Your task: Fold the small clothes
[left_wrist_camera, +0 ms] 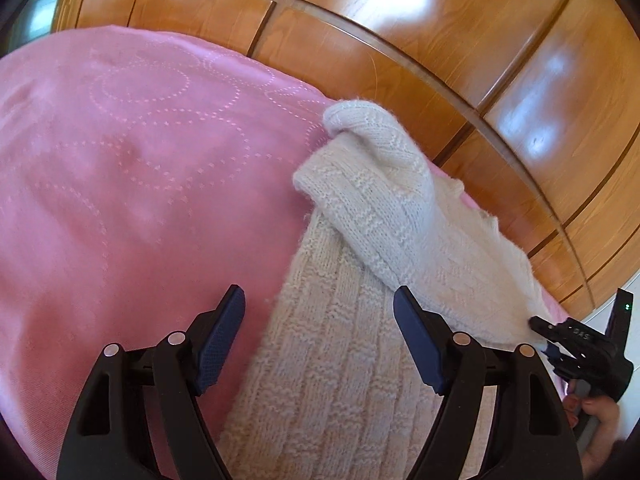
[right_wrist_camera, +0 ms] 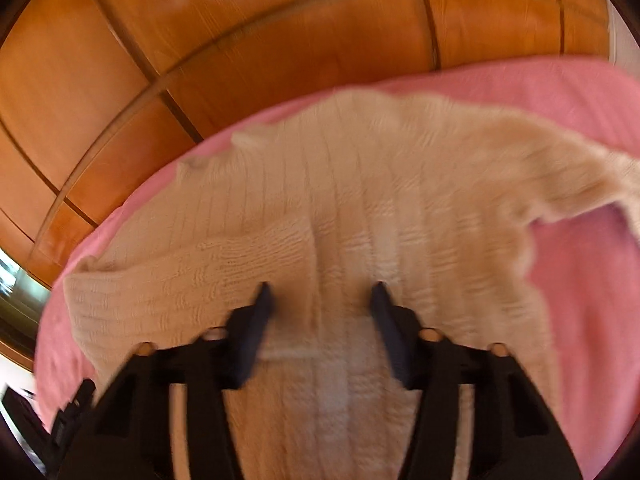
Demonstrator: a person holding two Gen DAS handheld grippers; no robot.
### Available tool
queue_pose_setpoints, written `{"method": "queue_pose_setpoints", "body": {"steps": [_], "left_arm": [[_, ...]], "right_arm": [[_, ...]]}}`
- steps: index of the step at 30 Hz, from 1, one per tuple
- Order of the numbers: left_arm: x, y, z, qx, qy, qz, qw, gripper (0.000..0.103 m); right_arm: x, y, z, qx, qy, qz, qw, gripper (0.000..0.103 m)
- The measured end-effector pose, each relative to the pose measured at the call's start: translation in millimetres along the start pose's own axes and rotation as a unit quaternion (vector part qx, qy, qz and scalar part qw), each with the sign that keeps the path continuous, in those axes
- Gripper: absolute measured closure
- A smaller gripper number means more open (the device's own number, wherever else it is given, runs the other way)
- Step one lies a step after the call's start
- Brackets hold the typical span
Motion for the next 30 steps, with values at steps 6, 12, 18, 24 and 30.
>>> {"method": "queue_pose_setpoints", "body": {"steps": [6,12,18,24,30], "left_arm": [[3.7,-2.9,-0.6,0.002,0.003,-0.001,1.0000,0.025],[4.0,-2.4,-1.7,0.000,0.005,-0.004,1.0000,0.023],[2.9,3.7,19.1,-0.033,0.018,-0.004,0.9993,0.029],[48.3,-4.4,87.7,0.060,0.034,0.011,0.9975,0.033],[98.6,-49.1,115.0,0.260,0.046,-0.007,0.9644,0.039]], "right_arm": [[-12.8,30.0,22.9,-0.101,-0.067,-0.003,0.993,0.098],[-11.4,25.5,26.7,-0.124,-0.121,-0.051,0.983,0.098],[9.6,0.1,1.6,-0.105,-0.081,-0.068,0.989,0.092],[8.4,-1.9,-0.2,-0.103,-0.080,-0.066,0.989,0.091],[9.2,-2.9,-0.4,-0.092,-0.080,-0.059,0.991,0.091]]}}
Point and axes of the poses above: each gripper's, at about its wrist camera, not at the fingertips, and x roughly the way its jaws point, y to its left, z to its top, the point moved 6 cm from there along x, roughly the way its jaws point, and after that the axes turned 14 degrees about -y, right-handed, at the moved point
